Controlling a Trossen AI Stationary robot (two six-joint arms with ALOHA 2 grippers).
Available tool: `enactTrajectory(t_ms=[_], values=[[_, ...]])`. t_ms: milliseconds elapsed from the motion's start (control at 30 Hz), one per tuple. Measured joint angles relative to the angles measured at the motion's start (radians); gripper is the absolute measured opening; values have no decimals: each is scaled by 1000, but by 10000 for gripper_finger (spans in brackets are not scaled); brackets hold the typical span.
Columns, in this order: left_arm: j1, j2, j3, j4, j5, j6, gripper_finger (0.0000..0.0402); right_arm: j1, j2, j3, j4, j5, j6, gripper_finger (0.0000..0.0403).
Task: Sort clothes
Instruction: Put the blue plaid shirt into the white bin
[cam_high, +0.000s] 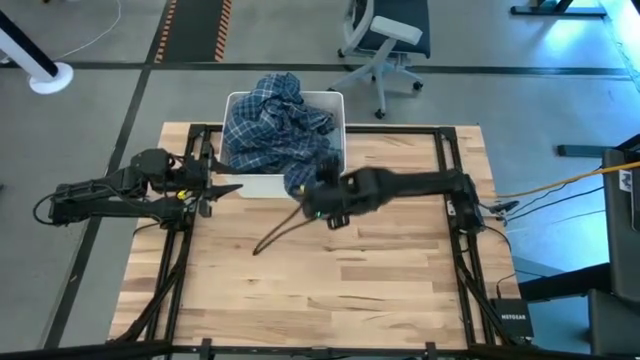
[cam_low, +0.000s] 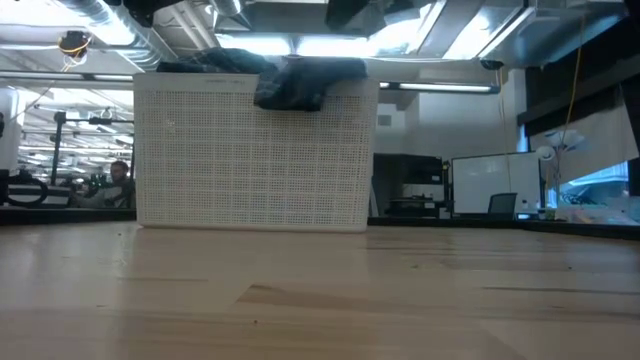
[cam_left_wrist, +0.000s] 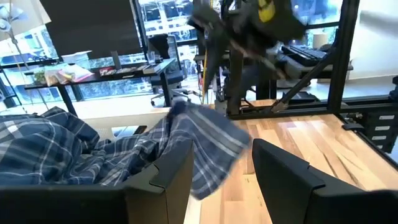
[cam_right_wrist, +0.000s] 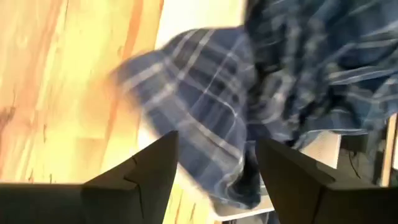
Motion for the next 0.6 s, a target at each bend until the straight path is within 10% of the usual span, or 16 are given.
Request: enactTrajectory(t_ms=[600], values=[[0, 2, 0, 20, -1, -7, 159, 49, 5, -658, 489, 238, 42, 232]])
